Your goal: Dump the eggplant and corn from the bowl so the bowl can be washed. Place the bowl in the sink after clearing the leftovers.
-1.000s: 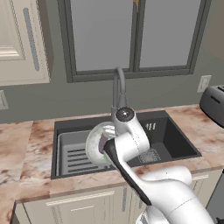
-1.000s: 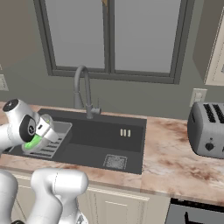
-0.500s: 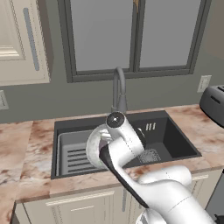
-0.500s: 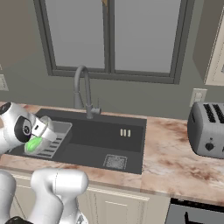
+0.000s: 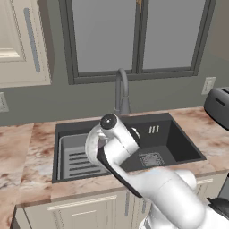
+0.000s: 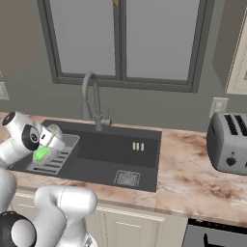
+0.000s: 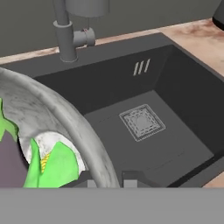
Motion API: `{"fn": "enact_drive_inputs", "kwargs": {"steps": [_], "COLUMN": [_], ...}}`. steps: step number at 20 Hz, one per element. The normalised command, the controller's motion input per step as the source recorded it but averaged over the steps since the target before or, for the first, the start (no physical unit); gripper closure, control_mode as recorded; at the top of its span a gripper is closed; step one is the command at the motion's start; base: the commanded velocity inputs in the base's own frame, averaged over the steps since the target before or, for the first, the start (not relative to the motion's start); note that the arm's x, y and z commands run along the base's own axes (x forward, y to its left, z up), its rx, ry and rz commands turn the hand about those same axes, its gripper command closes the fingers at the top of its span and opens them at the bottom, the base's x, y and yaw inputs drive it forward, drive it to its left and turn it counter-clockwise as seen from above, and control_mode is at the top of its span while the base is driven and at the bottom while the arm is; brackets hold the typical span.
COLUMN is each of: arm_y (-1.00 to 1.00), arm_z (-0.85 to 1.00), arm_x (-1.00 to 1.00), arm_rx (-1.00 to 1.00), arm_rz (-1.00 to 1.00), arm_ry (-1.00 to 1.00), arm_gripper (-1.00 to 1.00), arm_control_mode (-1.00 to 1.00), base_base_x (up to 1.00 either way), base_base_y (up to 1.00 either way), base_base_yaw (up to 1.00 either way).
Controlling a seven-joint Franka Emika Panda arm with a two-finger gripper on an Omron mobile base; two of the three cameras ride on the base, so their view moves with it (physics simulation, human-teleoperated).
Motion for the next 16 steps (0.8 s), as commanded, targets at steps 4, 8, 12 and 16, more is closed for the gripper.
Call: {"fn": "enact_drive_inputs", "kwargs": {"steps": [4,8,12,16], "arm_y": [0.28,0.13,0.04,0.0], "arm_z": [0.0,0.0,-0.13,-0.1], "arm_x": [0.29,0.0,0.18,0.0], "arm_rx": [-0.02,-0.02,-0.19,-0.15], "arm_rz": [-0.03,0.0,0.0,0.0], "arm_ry": [0.0,0.02,0.01,0.0], "arm_gripper": [1.0,1.0,1.0,1.0], "arm_control_mode": [-1.0,-1.0,-1.0,-1.0], "base_base_x": [0.0,0.0,0.0,0.0], "base_base_y": [0.0,0.0,0.0,0.0], "base_base_yaw": [0.0,0.0,0.0,0.0]}}
